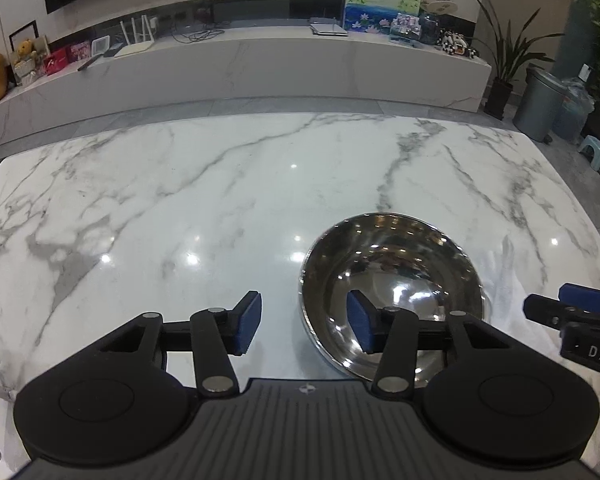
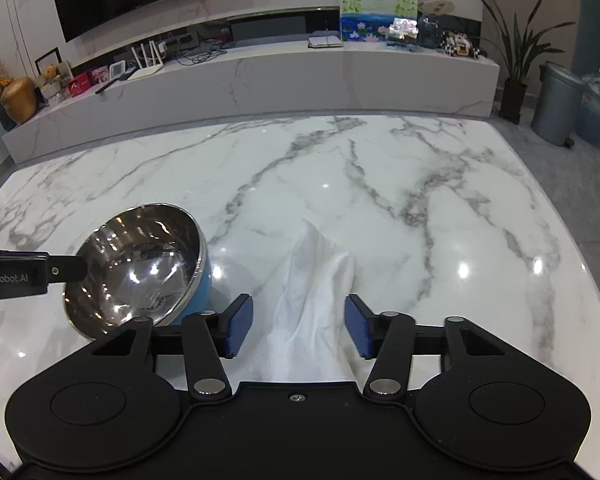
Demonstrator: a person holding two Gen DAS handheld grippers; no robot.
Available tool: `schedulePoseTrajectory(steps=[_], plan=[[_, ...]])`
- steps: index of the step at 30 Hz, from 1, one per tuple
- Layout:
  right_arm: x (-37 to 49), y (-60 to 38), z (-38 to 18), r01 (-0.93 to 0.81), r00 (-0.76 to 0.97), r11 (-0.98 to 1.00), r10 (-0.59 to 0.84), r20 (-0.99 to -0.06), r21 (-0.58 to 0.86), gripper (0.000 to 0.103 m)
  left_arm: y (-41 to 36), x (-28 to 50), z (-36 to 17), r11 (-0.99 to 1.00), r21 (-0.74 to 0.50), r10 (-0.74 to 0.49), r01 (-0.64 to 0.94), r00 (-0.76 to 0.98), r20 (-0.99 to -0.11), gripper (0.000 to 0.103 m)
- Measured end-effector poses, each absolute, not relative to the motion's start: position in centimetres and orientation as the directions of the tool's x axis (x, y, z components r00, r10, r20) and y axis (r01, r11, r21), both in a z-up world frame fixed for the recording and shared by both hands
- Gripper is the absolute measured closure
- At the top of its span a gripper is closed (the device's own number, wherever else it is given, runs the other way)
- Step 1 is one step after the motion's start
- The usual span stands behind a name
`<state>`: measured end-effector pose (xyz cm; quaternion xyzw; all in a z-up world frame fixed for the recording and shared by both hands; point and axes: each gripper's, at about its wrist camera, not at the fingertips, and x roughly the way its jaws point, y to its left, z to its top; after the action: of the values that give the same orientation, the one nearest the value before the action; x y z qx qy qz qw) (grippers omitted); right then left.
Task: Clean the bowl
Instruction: 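Lower the right gripper onto the white cloth and close on it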
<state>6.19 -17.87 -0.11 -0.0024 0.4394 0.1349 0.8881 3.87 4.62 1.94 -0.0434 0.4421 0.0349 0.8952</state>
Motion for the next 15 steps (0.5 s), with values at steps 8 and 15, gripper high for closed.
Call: schedulePoseTrajectory(steps=[8,15], plan=[[7.7,-18.0,-1.0,-0.242,0.548,0.962,0.244,-0.8,0.128,0.067,5.7,5.0,0.6,0.987,-0.108,-0.028,-0.122,0.53,-0.848,0.058],[8.4,-17.9,-1.9,-0.245,0.525,0.962,0.238,-0.817,0.122,0.069,5.5,5.4,-0.3,0.985,-0.132,-0.064,-0.109,0.482,-0.874,0.065]])
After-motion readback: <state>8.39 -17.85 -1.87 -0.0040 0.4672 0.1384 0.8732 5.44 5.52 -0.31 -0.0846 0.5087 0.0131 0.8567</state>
